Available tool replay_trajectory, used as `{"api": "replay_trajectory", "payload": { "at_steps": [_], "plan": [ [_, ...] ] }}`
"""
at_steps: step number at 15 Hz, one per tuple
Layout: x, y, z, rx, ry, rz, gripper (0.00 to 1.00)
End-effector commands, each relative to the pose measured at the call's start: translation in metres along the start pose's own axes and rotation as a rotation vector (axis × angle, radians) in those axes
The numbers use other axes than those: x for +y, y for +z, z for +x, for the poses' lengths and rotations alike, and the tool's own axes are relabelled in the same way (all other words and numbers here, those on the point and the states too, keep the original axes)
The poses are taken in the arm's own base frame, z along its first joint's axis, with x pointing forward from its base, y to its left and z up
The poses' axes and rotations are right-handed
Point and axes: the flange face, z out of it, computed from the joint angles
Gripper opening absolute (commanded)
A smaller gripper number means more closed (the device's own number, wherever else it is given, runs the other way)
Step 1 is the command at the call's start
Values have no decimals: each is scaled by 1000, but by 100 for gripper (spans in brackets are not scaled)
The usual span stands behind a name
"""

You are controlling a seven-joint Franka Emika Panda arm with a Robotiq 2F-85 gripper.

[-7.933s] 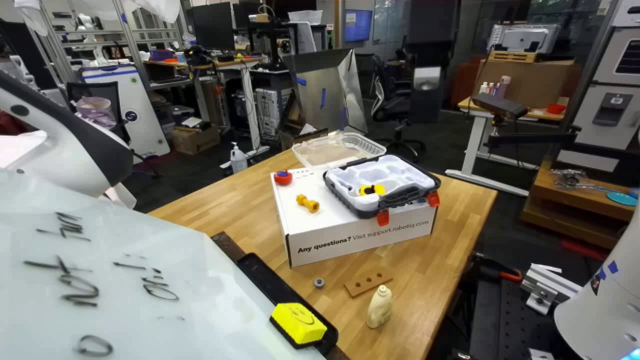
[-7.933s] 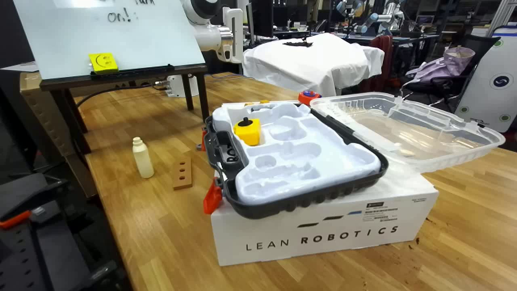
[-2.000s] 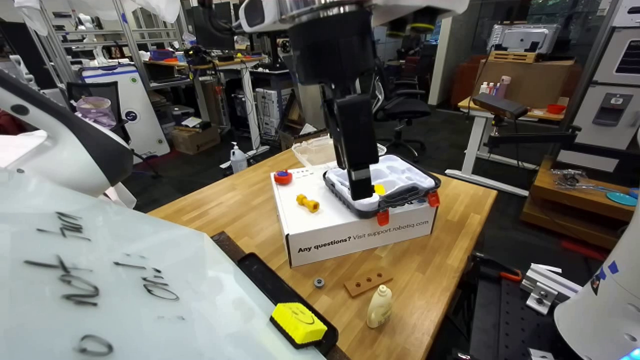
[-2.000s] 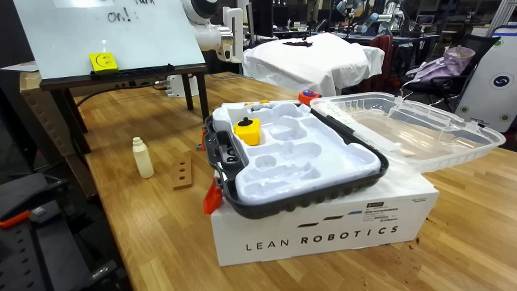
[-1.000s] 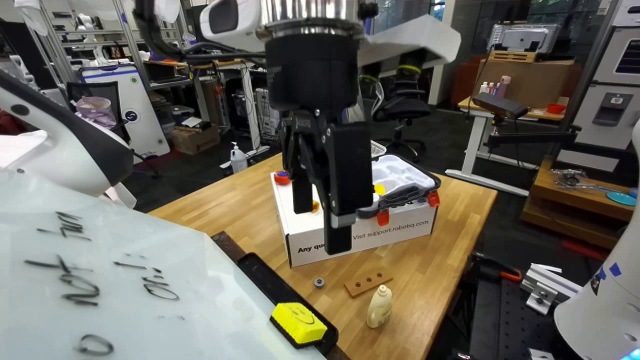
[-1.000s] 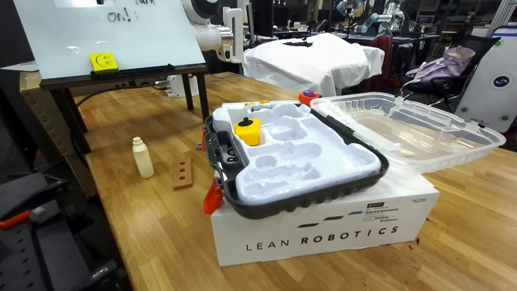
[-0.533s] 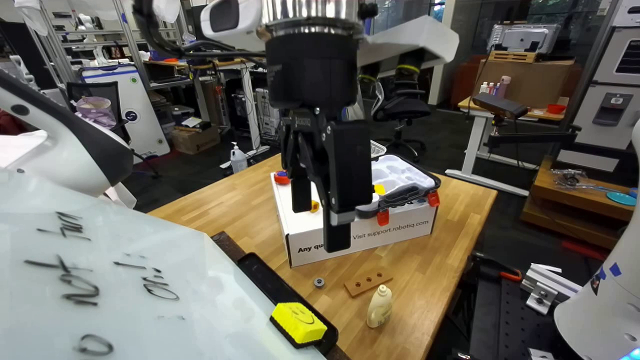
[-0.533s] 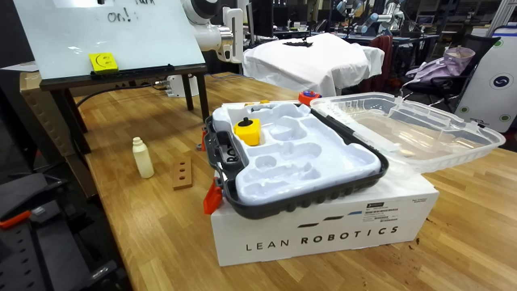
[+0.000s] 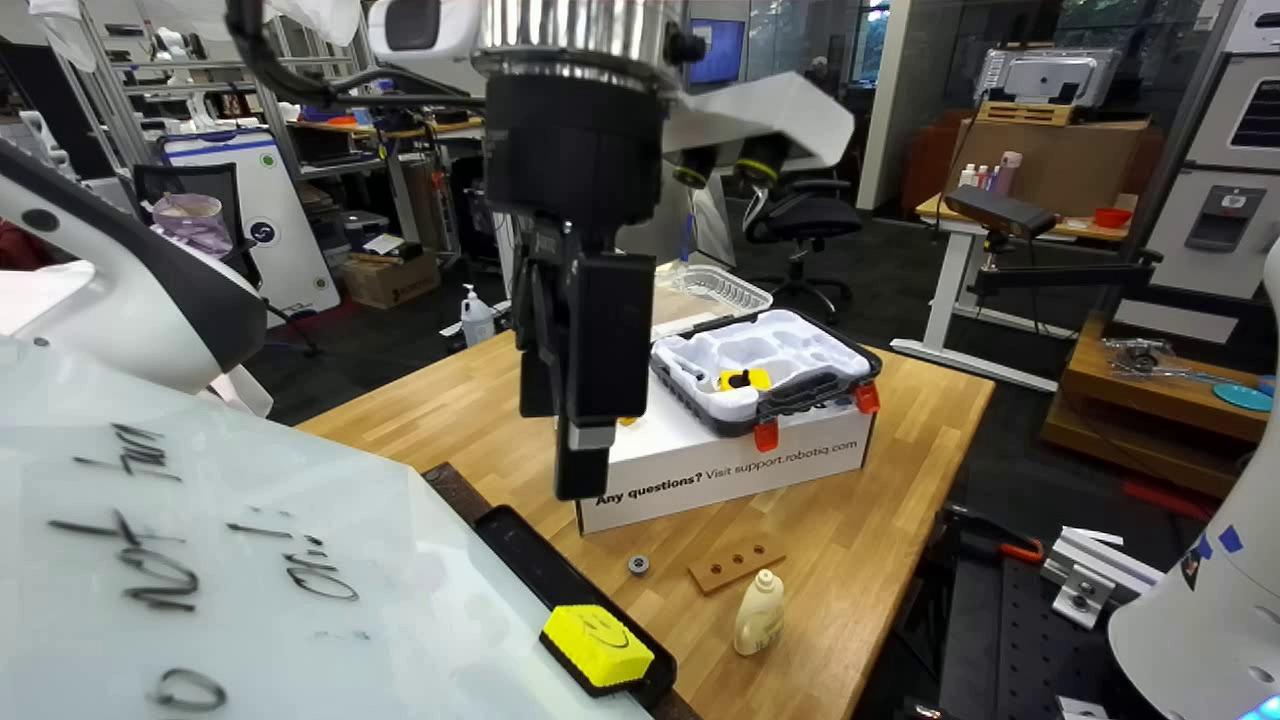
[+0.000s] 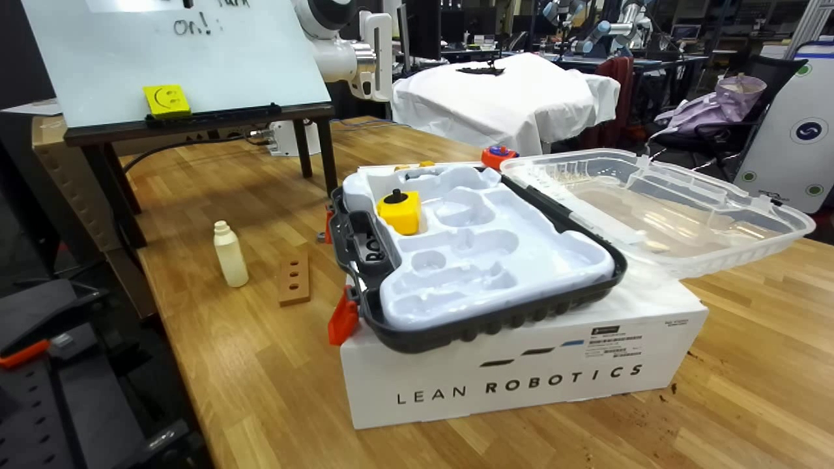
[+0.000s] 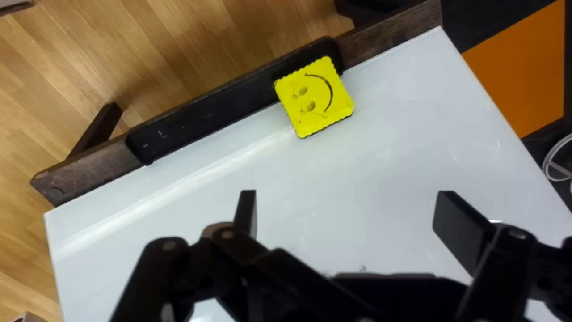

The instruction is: Put the yellow duster inside the case

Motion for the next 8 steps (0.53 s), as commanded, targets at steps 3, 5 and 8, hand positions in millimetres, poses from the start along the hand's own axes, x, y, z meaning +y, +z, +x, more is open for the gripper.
{"api": "replay_trajectory", "payload": {
  "at_steps": [3, 5, 8],
  "plan": [
    [18, 18, -4, 68, -91, 72, 100],
    [18, 20, -3, 41, -76, 68, 100],
    [18, 22, -4, 41, -80, 73, 100]
  ]
}}
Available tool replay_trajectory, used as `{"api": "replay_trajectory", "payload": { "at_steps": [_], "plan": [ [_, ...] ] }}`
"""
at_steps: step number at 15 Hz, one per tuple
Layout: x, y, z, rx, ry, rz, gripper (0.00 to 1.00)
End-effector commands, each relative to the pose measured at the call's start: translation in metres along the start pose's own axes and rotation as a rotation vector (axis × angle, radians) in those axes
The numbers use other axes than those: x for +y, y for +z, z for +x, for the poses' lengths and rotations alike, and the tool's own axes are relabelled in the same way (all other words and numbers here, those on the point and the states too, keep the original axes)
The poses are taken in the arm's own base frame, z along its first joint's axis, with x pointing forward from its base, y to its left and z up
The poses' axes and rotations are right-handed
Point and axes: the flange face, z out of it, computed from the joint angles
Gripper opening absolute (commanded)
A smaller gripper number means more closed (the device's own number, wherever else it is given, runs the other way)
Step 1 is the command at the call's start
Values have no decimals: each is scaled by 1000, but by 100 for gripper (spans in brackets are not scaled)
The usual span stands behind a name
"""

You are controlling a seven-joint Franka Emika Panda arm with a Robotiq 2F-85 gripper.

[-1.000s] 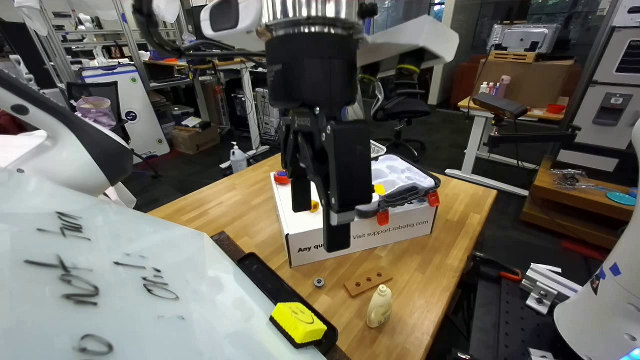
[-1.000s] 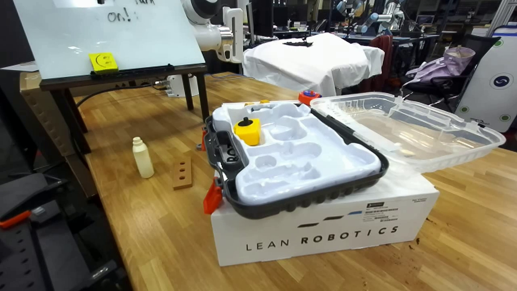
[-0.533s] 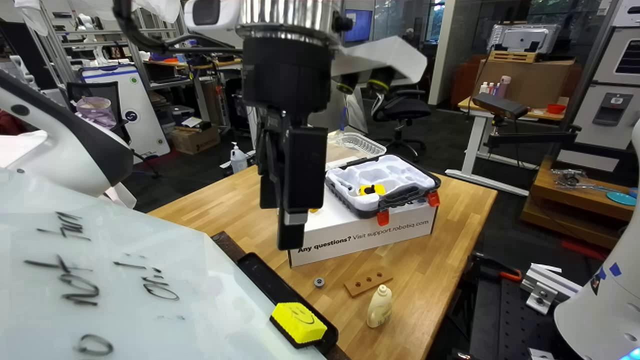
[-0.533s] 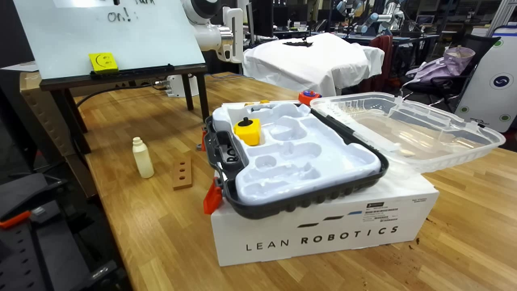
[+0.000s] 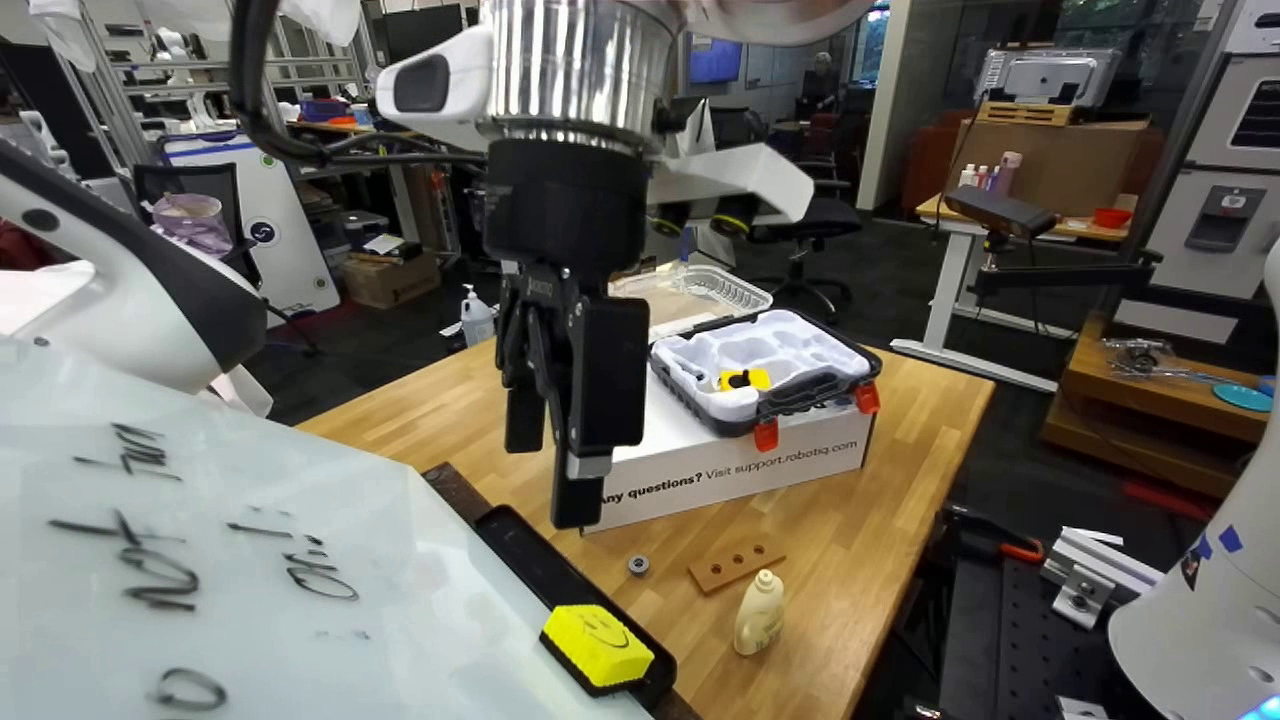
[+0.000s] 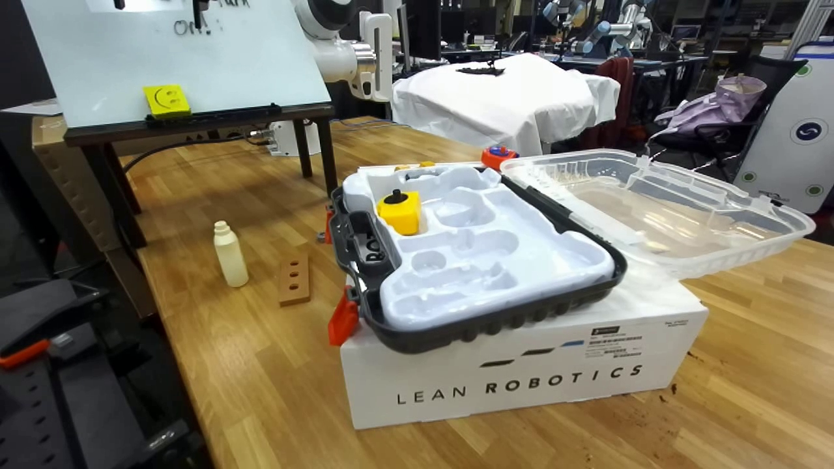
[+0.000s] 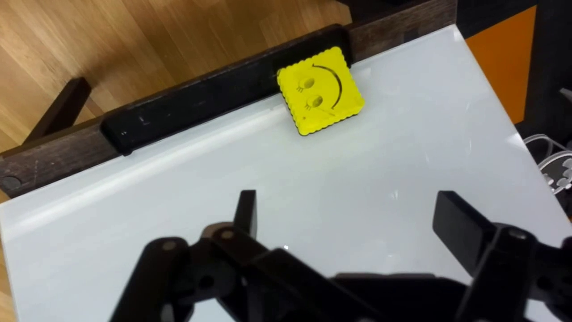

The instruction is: Put the yellow duster inside the case

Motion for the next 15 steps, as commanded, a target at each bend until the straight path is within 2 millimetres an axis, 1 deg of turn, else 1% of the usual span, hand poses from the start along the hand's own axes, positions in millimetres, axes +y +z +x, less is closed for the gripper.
{"api": "replay_trajectory", "payload": {
  "at_steps": [1, 5, 9, 15],
  "plan": [
    [-1, 0, 1, -1, 0, 1, 100],
    [-1, 0, 1, -1, 0, 1, 100],
    [2, 6, -1, 2, -9, -14, 100],
    [3, 22, -24, 30, -55, -13, 100]
  ]
}}
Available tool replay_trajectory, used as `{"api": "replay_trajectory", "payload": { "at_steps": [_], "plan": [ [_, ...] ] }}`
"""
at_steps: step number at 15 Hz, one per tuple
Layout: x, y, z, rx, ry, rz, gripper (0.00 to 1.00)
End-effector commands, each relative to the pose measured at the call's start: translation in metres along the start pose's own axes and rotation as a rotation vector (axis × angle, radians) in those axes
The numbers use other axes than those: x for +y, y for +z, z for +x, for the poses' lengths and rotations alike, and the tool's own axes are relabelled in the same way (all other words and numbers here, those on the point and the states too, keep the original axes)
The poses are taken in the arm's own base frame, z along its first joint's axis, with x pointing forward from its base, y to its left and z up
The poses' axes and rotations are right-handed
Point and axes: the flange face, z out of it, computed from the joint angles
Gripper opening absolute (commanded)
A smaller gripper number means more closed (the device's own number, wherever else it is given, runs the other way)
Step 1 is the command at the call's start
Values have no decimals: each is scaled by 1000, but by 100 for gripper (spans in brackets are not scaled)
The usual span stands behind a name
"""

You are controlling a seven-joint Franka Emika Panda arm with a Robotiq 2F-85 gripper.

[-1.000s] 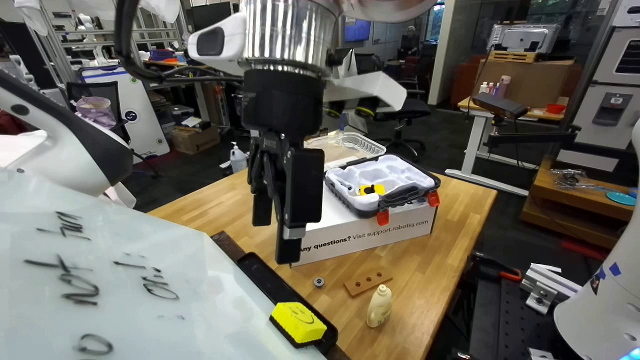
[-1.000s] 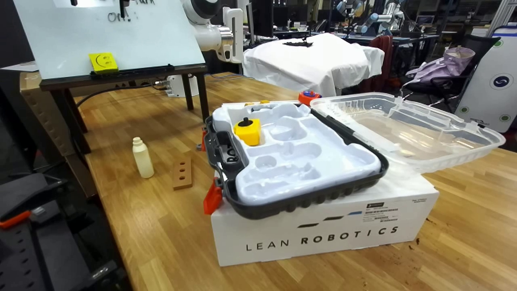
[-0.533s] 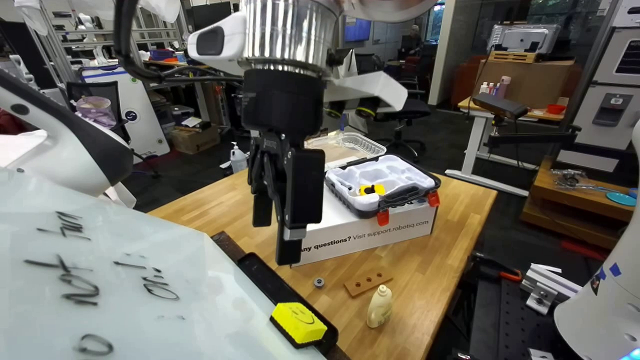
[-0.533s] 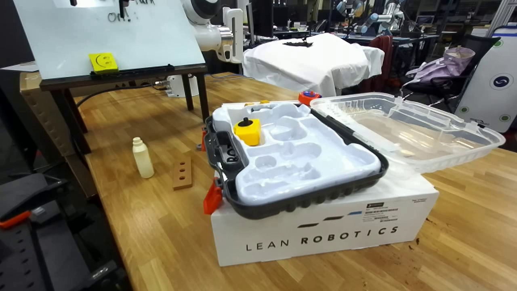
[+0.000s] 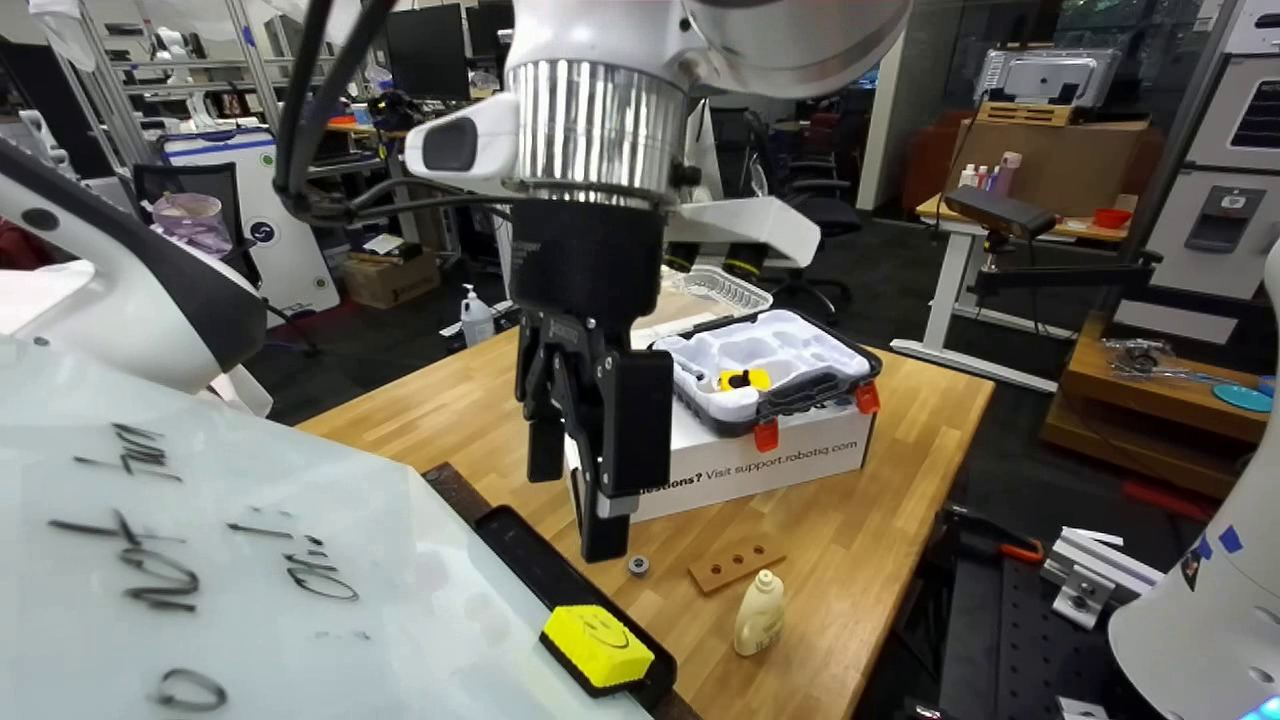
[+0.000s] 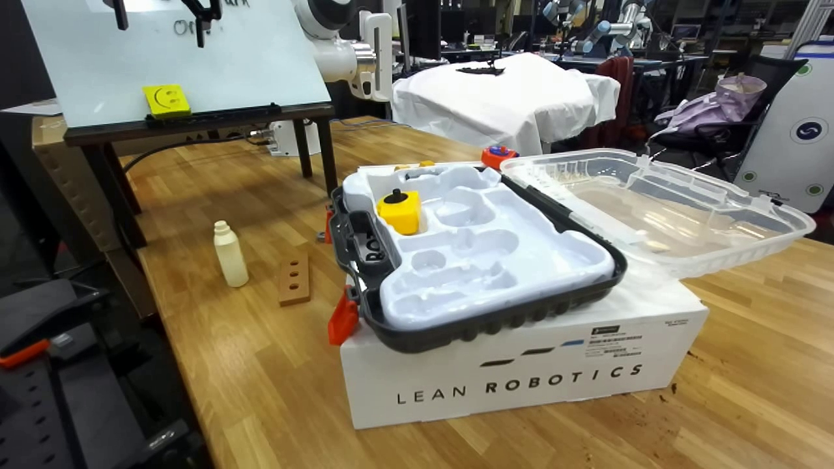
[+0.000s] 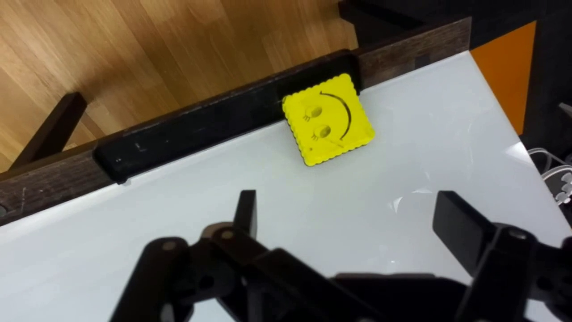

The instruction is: Put the yellow duster inside the case

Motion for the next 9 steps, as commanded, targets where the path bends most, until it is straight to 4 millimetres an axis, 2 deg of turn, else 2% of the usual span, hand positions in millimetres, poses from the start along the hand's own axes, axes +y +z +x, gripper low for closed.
{"api": "replay_trajectory", "payload": {
  "at_steps": [1, 9],
  "plan": [
    [-1, 3, -13, 55, -60, -22, 100],
    [-31, 20, -35, 61, -334, 66, 100]
  ]
}}
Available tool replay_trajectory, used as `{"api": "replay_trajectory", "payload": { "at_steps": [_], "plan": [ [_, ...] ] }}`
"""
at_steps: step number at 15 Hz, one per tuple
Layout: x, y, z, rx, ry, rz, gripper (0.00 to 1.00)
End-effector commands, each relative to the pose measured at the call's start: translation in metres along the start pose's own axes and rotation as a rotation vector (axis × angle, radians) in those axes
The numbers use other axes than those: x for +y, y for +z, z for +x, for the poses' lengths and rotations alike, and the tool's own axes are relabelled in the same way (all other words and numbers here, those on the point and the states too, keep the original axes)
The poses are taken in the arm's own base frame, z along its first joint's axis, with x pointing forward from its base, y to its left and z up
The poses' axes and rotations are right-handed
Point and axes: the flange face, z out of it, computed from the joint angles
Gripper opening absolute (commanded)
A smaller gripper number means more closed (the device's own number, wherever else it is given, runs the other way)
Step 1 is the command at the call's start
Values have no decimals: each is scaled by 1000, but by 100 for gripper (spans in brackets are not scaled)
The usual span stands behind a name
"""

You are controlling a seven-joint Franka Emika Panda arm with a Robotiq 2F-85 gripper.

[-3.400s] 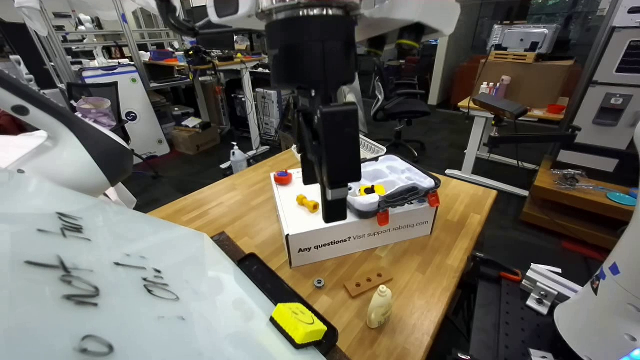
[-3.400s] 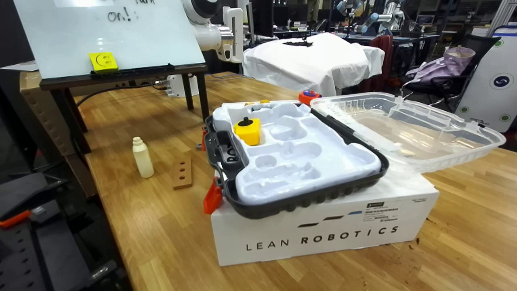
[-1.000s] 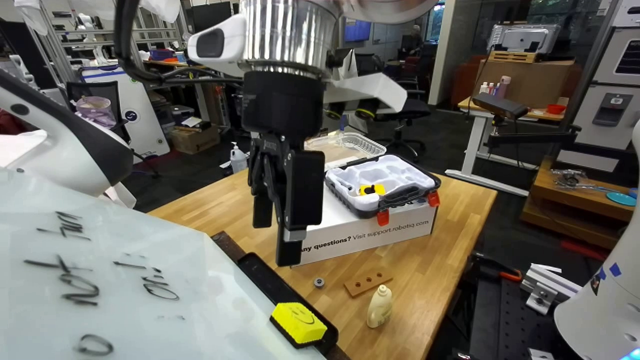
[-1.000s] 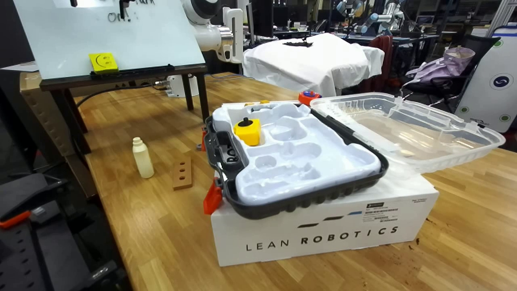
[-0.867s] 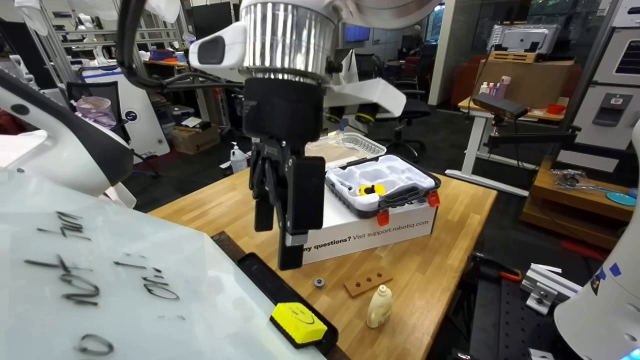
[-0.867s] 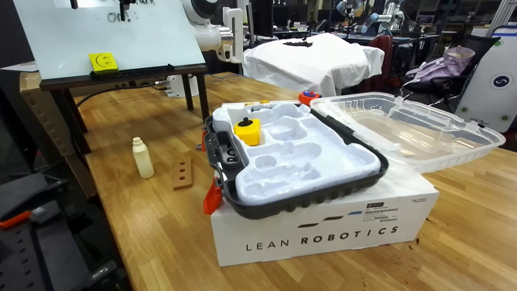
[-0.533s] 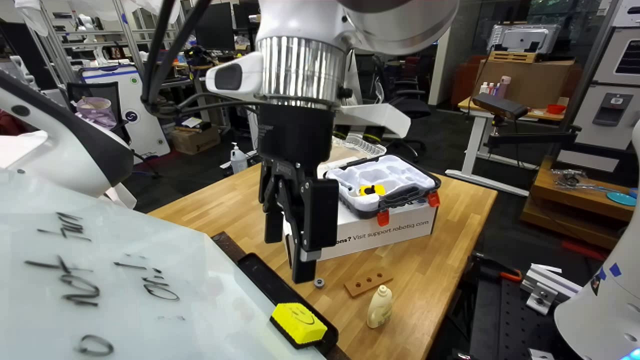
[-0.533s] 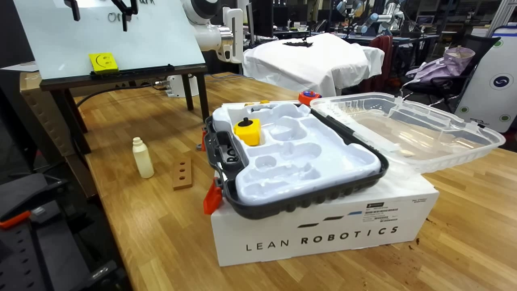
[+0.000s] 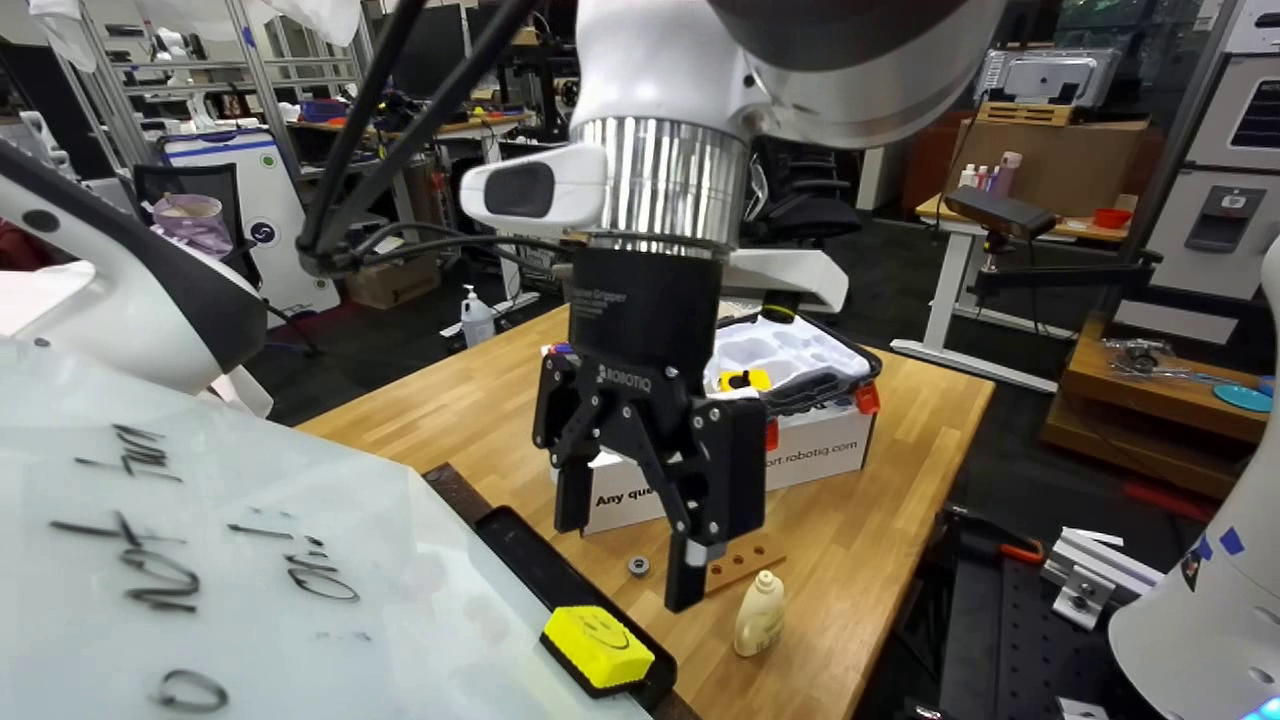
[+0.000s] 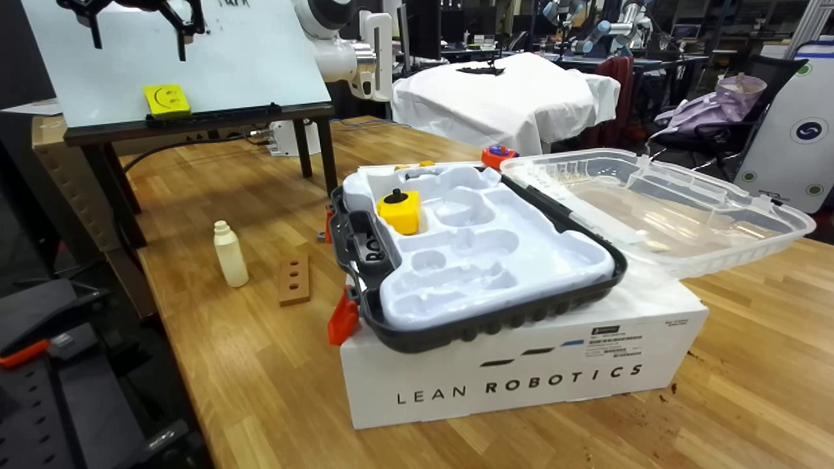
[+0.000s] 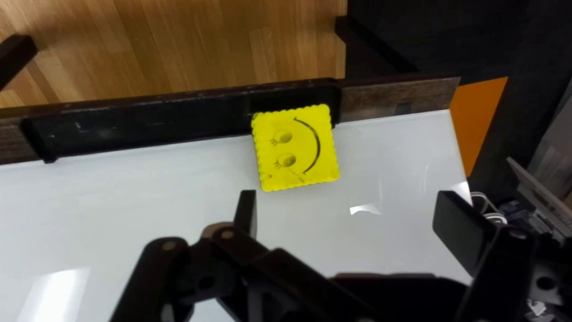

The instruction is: Put the yellow duster inside the case

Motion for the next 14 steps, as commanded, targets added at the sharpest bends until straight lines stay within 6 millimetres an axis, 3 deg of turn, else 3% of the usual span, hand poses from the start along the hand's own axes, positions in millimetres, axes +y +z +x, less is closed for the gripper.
{"api": "replay_trajectory", "payload": {
  "at_steps": [1, 8, 14],
  "plan": [
    [-5, 2, -1, 3, -25, 11, 100],
    [-11, 3, -3, 8, -57, 16, 100],
    [-4, 9, -3, 11, -34, -5, 100]
  ]
}}
